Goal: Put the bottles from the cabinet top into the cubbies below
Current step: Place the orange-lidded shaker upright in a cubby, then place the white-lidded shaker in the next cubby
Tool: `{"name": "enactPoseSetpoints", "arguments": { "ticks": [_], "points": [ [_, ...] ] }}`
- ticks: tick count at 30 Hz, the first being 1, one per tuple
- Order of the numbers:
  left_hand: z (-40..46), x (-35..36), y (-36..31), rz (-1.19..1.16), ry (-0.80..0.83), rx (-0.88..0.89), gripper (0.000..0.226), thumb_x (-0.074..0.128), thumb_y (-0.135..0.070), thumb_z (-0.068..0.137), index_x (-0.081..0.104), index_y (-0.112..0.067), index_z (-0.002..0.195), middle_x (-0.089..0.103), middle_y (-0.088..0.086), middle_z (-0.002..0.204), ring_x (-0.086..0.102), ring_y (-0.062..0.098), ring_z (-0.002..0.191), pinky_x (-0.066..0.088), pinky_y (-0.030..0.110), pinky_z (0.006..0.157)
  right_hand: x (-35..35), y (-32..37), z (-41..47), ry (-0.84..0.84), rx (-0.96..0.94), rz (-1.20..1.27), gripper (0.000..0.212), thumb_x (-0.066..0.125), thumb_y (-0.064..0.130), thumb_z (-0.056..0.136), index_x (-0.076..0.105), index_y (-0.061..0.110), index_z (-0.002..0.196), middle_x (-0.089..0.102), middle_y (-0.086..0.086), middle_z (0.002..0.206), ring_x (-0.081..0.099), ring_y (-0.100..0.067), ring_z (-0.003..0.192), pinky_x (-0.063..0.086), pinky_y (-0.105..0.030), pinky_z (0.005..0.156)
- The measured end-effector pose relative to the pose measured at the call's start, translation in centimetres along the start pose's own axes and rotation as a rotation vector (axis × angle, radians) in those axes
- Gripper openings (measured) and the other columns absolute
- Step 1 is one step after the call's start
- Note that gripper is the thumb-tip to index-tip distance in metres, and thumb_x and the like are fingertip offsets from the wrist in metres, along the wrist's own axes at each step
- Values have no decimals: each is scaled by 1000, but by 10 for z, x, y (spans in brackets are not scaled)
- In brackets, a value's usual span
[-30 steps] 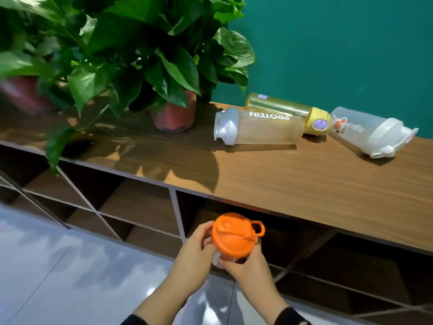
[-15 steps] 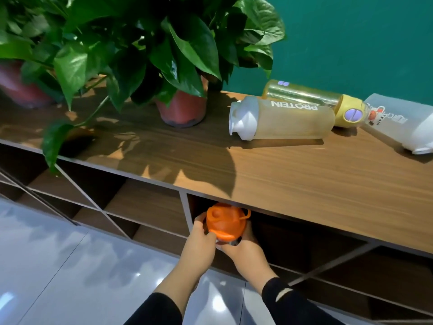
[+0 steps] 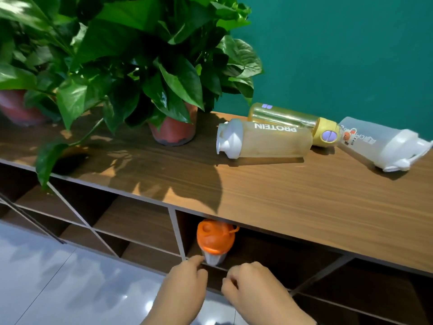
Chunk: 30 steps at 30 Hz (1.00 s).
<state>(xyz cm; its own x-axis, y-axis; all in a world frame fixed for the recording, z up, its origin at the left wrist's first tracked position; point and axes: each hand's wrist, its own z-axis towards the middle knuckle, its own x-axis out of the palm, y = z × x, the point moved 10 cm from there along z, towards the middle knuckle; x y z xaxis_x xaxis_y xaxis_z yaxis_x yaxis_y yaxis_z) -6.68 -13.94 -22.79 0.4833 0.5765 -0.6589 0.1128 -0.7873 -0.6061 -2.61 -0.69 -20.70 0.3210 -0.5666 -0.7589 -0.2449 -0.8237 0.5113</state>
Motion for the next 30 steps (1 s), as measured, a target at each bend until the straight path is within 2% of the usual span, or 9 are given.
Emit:
{"name": "enactPoseSetpoints", "arguments": {
  "ticks": [3, 6, 9, 11, 15, 18, 21, 26, 30],
  "points": [
    [-35, -37, -64, 86, -188, 338, 29, 52, -27, 99, 64, -45, 120, 67, -21, 110, 61, -2, 103, 48, 12, 87, -100, 19, -57, -426, -260, 216, 31, 49, 42, 85, 66, 19, 73, 69, 0, 66, 64, -15, 64, 52, -35, 62],
    [-48, -70, -134, 44, -371, 604, 31, 55, -34, 96, 64, -33, 126, 64, -19, 110, 58, -4, 106, 49, 17, 93, -182, -10, -70, -775, -333, 270, 26, 48, 35, 94, 69, 24, 84, 70, 8, 81, 65, -9, 81, 47, -22, 67],
    [-19, -101, -184, 206, -578, 595, 56, 62, -46, 92, 46, -31, 144, 61, 0, 121, 56, 20, 115, 51, 38, 99, -202, -63, -20, -670, -103, 91, 37, 50, 37, 99, 57, 25, 134, 63, 8, 129, 56, -9, 121, 44, -23, 94],
    [12, -104, -215, 432, -632, 580, 76, 67, -53, 86, 35, -28, 151, 50, 7, 142, 48, 29, 129, 44, 46, 109, -202, -87, -5, -621, -6, 18, 49, 50, 43, 99, 48, 25, 144, 57, 6, 140, 52, -12, 127, 41, -26, 98],
    [55, -101, -271, 696, -621, 627, 96, 75, -56, 79, 29, -19, 155, 42, 14, 153, 40, 35, 138, 34, 51, 113, -209, -94, -6, -721, -17, 109, 49, 49, 46, 99, 50, 23, 142, 58, 5, 138, 53, -13, 126, 44, -29, 100],
    [78, -96, -285, 915, -539, 615, 86, 69, -60, 79, 35, -19, 147, 51, 14, 146, 52, 37, 132, 44, 52, 106, -217, -98, -11, -797, -28, 201, 43, 49, 43, 100, 54, 21, 137, 60, 5, 129, 54, -12, 121, 42, -25, 94],
    [90, -90, -282, 916, -423, 590, 79, 76, -53, 75, 40, -20, 138, 54, 13, 135, 62, 39, 115, 51, 52, 95, -222, -108, -16, -868, -28, 322, 38, 48, 39, 100, 57, 20, 131, 62, 5, 122, 56, -11, 114, 47, -29, 94],
    [56, -83, -282, 989, -532, 727, 81, 80, -49, 69, 45, -19, 136, 54, 11, 126, 61, 36, 108, 50, 46, 84, -227, -125, -26, -935, -73, 658, 37, 49, 39, 100, 57, 21, 131, 62, 7, 122, 57, -9, 114, 45, -22, 92],
    [-6, -76, -271, 931, -597, 1006, 92, 89, -40, 57, 54, -16, 139, 61, 16, 129, 60, 38, 113, 51, 47, 89, -217, -134, -23, -693, -117, 1130, 66, 48, 61, 88, 56, 16, 135, 68, -2, 124, 63, -17, 119, 45, -46, 110]
  ]
}}
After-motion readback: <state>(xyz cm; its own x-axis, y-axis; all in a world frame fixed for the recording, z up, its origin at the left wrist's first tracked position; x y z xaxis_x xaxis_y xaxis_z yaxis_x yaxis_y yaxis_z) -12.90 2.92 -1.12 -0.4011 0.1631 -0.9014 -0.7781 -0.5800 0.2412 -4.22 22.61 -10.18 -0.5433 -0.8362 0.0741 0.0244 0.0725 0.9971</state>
